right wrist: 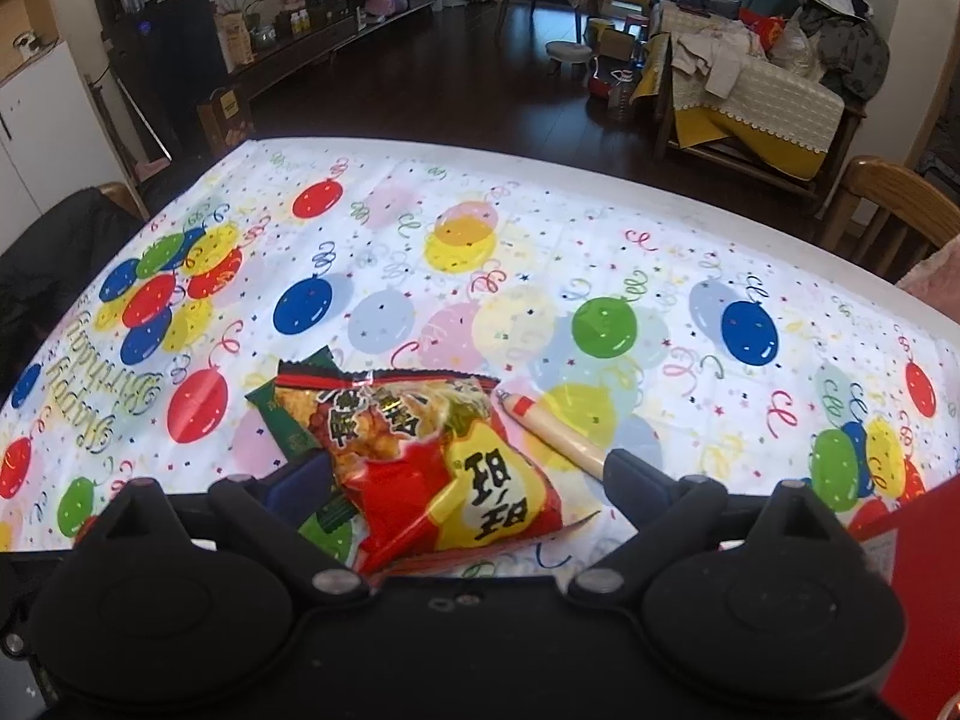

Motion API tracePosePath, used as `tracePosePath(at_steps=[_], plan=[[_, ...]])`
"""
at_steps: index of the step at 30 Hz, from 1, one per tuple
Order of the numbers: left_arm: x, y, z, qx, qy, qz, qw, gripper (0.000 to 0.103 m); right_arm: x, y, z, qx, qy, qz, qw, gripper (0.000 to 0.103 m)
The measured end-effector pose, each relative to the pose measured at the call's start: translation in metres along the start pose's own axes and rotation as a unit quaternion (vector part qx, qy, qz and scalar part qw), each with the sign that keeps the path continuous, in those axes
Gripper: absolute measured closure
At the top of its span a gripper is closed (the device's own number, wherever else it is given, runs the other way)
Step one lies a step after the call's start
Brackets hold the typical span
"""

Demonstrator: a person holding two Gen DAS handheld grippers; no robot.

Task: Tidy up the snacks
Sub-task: 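Move both tools back over the remaining snacks on the table, then grasp the clear wrapped candy with left tool while right tool grasps red-yellow chip bag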

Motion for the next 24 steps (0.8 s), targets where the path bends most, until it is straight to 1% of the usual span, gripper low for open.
tracePosePath(at_steps=[3, 5, 6, 7, 9, 11, 18, 20, 21, 24], plan=[[-0.001, 0.003, 0.002, -0.005, 0.0, -0.002, 1.0, 0.064, -0.005, 0.002, -0.003, 0.0, -0.006, -0.004, 1.0, 0.007], [-0.001, 0.003, 0.004, -0.008, 0.003, -0.001, 1.0, 0.065, -0.006, 0.003, -0.005, -0.001, -0.011, -0.006, 1.0, 0.011], [-0.001, 0.003, 0.005, -0.008, 0.002, 0.0, 1.0, 0.066, -0.007, 0.004, -0.007, -0.001, -0.015, -0.008, 1.0, 0.016], [-0.001, 0.003, 0.005, -0.007, 0.002, 0.0, 1.0, 0.07, -0.007, 0.005, -0.009, -0.001, -0.017, -0.009, 1.0, 0.02], [-0.001, 0.002, 0.006, -0.005, 0.001, 0.001, 1.0, 0.072, -0.007, 0.006, -0.011, 0.006, -0.014, -0.007, 1.0, 0.02], [-0.001, 0.002, 0.007, -0.007, 0.002, 0.001, 1.0, 0.08, -0.006, 0.006, -0.012, 0.01, -0.012, -0.006, 1.0, 0.02], [0.0, 0.002, 0.006, 0.004, 0.0, -0.001, 1.0, 0.082, 0.001, 0.008, -0.012, 0.021, -0.005, -0.002, 1.0, 0.026], [0.0, 0.002, 0.005, 0.007, 0.0, -0.002, 1.0, 0.082, 0.005, 0.009, -0.012, 0.017, -0.005, -0.003, 1.0, 0.028], [0.001, 0.003, 0.005, 0.009, -0.001, -0.003, 1.0, 0.083, 0.007, 0.009, -0.012, 0.015, -0.005, -0.003, 1.0, 0.031], [0.003, 0.004, 0.003, 0.018, -0.003, -0.005, 0.9998, 0.084, 0.014, 0.01, -0.01, 0.003, -0.003, -0.001, 1.0, 0.033]])
Point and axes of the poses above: each gripper's, at about its wrist camera, not at the fingertips, and x roughly against the way its jaws point, z to its right, y to its underside, the point moved 9 cm from there along -x, roughly the way its jaws point, and after that the axes turned 15 degrees about z, right-handed, at the moved point
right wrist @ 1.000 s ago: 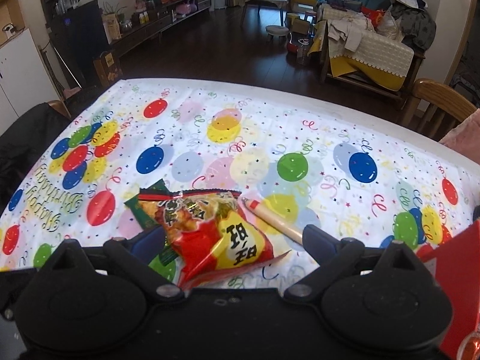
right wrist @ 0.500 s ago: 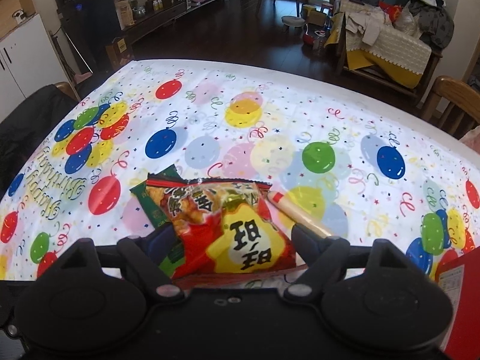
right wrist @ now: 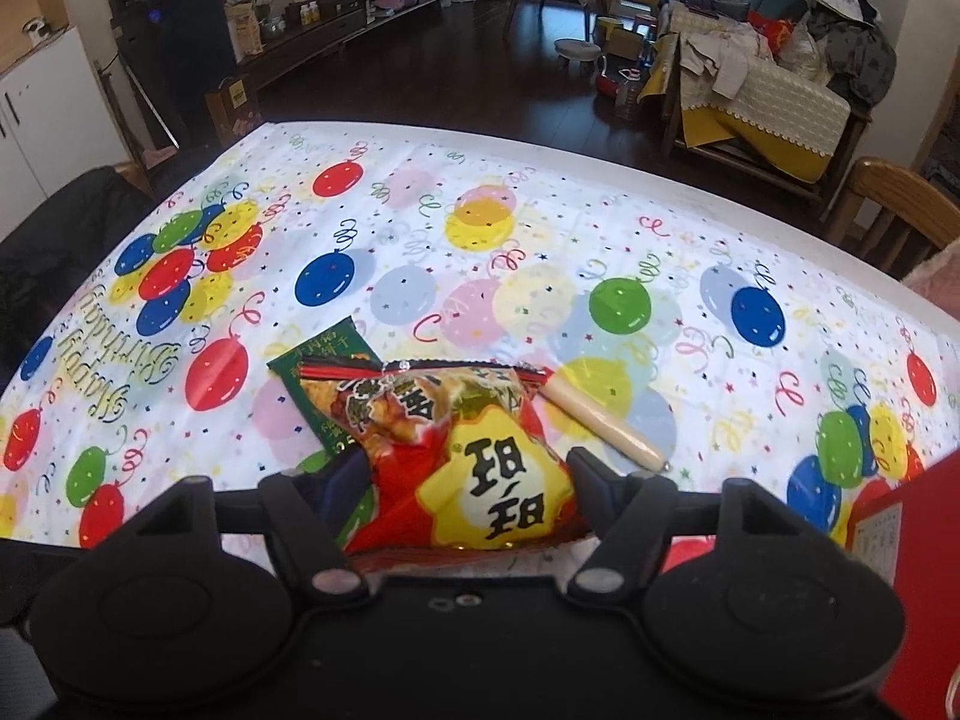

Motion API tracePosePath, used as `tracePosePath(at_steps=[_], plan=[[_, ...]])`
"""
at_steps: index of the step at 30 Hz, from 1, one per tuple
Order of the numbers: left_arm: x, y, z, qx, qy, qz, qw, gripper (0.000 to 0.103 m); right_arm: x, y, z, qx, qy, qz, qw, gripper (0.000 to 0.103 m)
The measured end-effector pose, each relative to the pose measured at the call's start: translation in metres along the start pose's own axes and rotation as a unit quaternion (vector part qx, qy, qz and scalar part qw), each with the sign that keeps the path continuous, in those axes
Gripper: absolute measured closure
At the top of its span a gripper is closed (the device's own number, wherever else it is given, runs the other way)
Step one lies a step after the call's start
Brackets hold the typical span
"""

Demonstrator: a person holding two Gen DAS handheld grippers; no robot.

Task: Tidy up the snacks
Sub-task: 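Grasp the clear wrapped candy with left tool while right tool grasps red-yellow chip bag, then carry the clear candy and chip bag in both tools over the red box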

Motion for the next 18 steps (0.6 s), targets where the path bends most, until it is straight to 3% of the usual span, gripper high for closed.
tracePosePath(at_steps=[18], plan=[[0.041, -0.014, 0.002, 0.027, -0.009, 0.026, 0.9993, 0.084, 0.088, 0.009, 0.019, -0.053, 0.025, 0.029, 0.998, 0.036]])
Point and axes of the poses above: each gripper's, at about its wrist camera, not at the fingertips, and x roughly against the way its jaws point, z to its right, y to its underside, the point moved 9 cm from there along -x, roughly the way its jaws point, and after that the axes turned 15 degrees about z, right-handed, at the moved point
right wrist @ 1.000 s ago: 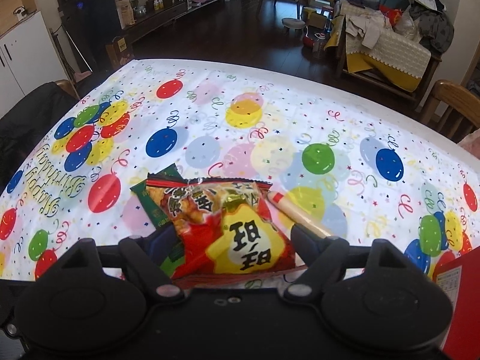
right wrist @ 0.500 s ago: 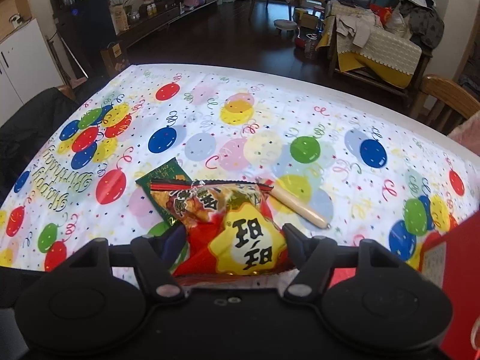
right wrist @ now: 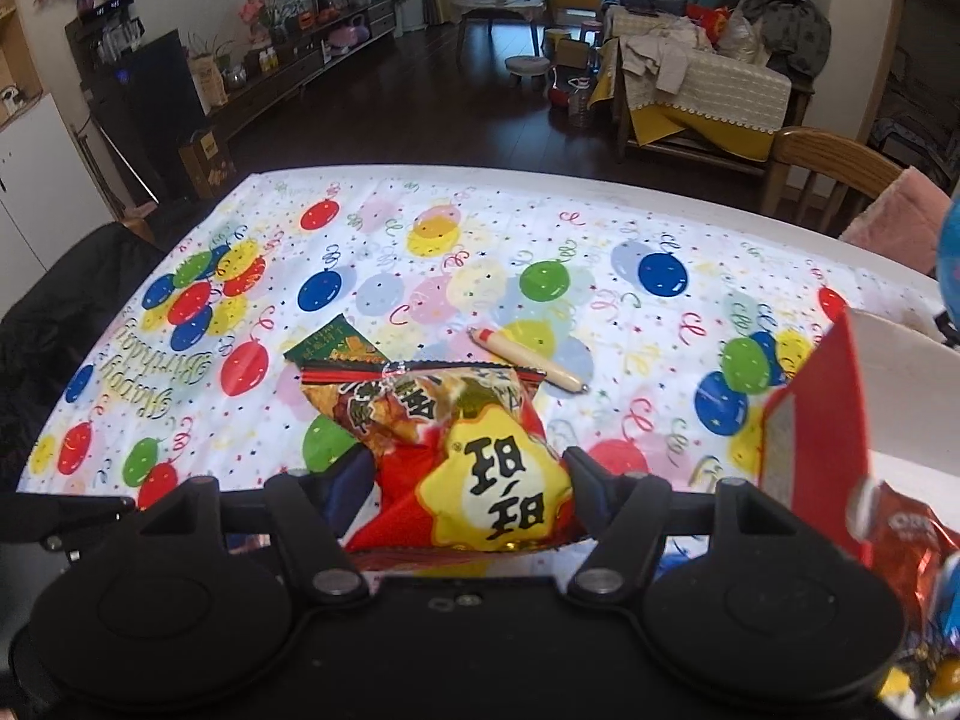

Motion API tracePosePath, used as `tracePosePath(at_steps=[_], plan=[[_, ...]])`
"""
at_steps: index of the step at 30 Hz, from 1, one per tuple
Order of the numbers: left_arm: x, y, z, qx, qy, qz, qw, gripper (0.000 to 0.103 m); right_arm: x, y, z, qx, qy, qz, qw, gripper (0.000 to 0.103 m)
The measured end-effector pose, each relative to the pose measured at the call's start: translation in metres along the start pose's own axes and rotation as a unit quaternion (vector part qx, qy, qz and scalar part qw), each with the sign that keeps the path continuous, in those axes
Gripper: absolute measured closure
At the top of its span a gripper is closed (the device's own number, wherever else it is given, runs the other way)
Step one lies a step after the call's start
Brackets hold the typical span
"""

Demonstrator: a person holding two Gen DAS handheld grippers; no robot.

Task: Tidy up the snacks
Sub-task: 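Carry the clear candy and chip bag in both tools over the red box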

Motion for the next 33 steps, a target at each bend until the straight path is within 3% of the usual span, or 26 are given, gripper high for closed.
tracePosePath(at_steps=[17, 33], plan=[[0.056, -0.047, 0.056, -0.006, 0.032, 0.043, 0.9985, 0.084, 0.095, -0.002, 0.033, -0.035, 0.026, 0.048, 0.998, 0.036], [0.069, -0.08, 0.167, -0.049, 0.084, 0.081, 0.992, 0.084, 0.167, 0.013, 0.116, -0.073, 0.076, 0.083, 0.991, 0.036]])
Point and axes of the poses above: each gripper's, at about its wrist camera, not at the fingertips, and x roughly against the way its jaws point, z to its right, y to its underside, the point moved 9 cm from there along -x, roughly the way its jaws point, and after that the axes turned 15 degrees about z, right-handed, at the moved point
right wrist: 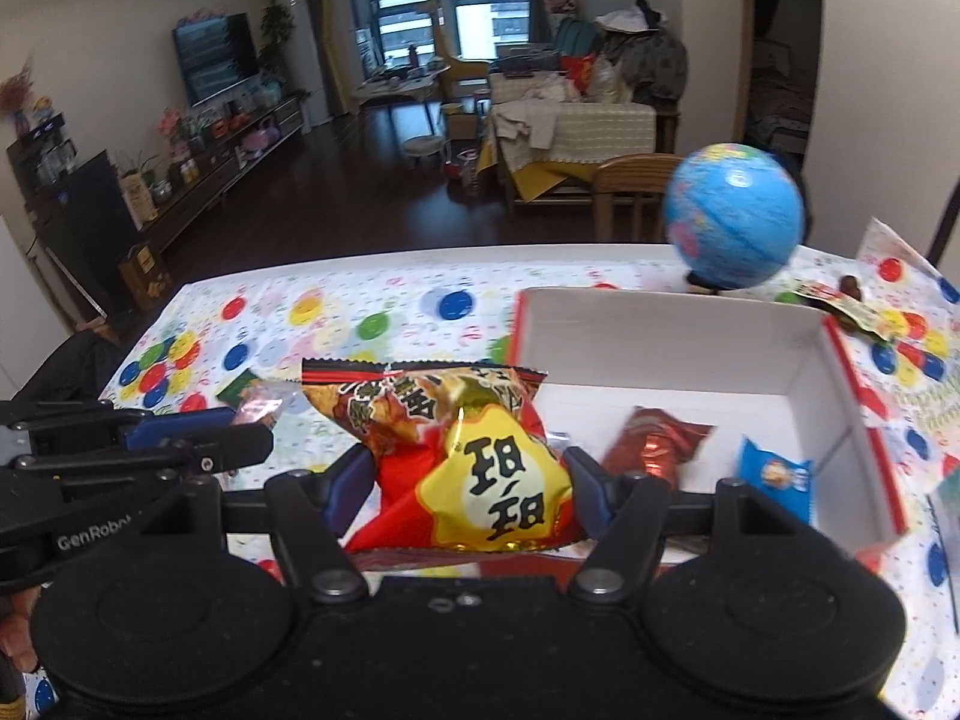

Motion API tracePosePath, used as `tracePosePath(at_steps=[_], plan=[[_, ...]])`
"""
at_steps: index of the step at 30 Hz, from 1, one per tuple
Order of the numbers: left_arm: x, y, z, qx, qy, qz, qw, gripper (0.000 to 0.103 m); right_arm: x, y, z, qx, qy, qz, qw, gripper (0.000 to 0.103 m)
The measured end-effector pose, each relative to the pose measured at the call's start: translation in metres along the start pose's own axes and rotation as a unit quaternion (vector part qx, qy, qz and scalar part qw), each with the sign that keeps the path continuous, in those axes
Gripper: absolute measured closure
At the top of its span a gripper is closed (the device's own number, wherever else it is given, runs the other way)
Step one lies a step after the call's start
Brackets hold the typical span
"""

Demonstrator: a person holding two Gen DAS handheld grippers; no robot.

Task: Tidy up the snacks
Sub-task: 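Carry the clear candy and chip bag in both tools over the red box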

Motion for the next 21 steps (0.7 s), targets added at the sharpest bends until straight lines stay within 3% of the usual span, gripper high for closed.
tracePosePath(at_steps=[13, 21], plan=[[-0.04, -0.005, 0.077, -0.027, 0.024, -0.006, 0.9993, 0.084, 0.012, 0.004, 0.088, -0.019, 0.041, 0.005, 0.999, 0.036], [-0.077, 0.003, 0.102, -0.051, 0.016, -0.024, 0.9983, 0.084, 0.003, 0.009, 0.142, -0.02, 0.071, -0.002, 0.997, 0.036]])
Point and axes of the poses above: each gripper's, at about its wrist camera, not at the fingertips, and x roughly against the way its jaws point, z to its right, y to its underside, the point moved 9 cm from there along -x, roughly the way its jaws point, and after that the axes turned 15 degrees about z, right-handed, at the moved point
